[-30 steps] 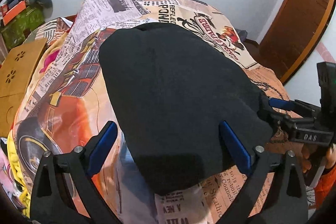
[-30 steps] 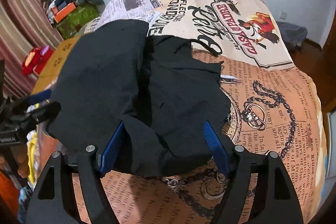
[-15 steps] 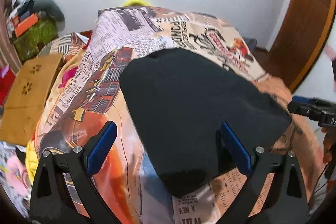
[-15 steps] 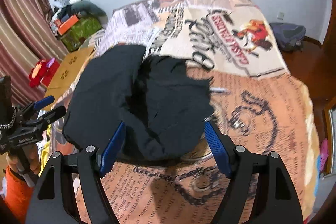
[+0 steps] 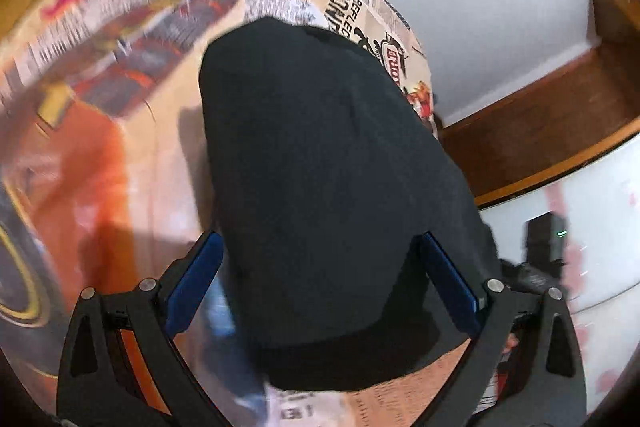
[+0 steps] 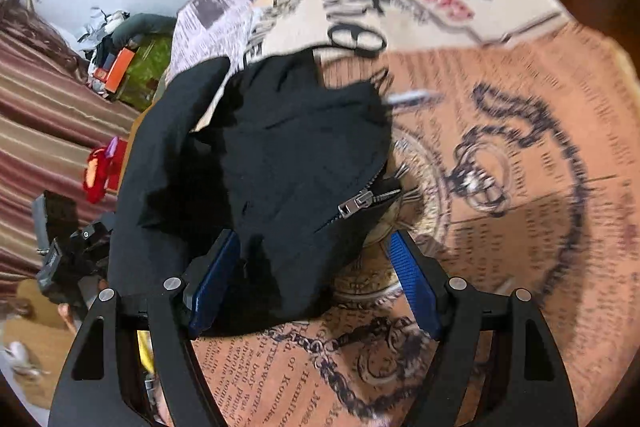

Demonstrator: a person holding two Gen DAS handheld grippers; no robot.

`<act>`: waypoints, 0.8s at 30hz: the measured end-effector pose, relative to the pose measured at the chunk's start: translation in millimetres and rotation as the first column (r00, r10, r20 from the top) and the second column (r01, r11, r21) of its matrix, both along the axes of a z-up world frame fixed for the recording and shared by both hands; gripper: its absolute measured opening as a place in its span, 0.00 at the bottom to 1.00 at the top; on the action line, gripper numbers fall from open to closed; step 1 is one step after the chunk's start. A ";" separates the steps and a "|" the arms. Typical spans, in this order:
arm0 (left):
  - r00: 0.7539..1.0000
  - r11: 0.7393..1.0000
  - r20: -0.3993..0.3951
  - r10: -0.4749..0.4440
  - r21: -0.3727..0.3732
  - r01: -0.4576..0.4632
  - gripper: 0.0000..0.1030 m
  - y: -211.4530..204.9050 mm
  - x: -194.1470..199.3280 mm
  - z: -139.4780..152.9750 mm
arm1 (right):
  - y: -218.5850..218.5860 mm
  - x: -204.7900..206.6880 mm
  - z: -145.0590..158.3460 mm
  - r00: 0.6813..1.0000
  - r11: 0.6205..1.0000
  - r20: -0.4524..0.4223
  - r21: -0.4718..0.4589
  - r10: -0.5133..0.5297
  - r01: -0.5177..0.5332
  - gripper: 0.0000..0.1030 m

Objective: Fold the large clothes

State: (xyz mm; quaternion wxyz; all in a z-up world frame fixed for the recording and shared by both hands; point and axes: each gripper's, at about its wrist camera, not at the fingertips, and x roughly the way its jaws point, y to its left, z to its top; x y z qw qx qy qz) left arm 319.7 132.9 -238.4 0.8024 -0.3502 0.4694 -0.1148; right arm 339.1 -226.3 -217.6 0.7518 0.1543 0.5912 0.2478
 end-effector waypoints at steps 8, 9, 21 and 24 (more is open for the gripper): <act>1.000 0.999 -0.027 -0.001 -0.046 0.000 1.00 -2.4 18.5 -11.3 | 12.5 18.1 -27.2 0.993 0.995 -0.112 0.096 0.028 -0.017 0.72; 0.999 0.999 -0.032 -0.003 -0.054 0.001 1.00 -1.6 19.9 -12.6 | 11.4 19.7 -30.5 0.992 0.992 -0.127 0.123 0.019 -0.004 0.72; 1.000 1.000 -0.001 -0.017 -0.010 0.017 0.85 -3.0 16.1 0.7 | 31.9 5.2 6.5 0.997 0.991 -0.001 0.113 0.079 -0.078 0.20; 1.000 1.000 0.019 -0.018 -0.012 0.018 0.76 0.2 11.5 11.1 | 35.7 3.1 21.2 0.995 0.991 0.044 0.096 0.094 -0.098 0.17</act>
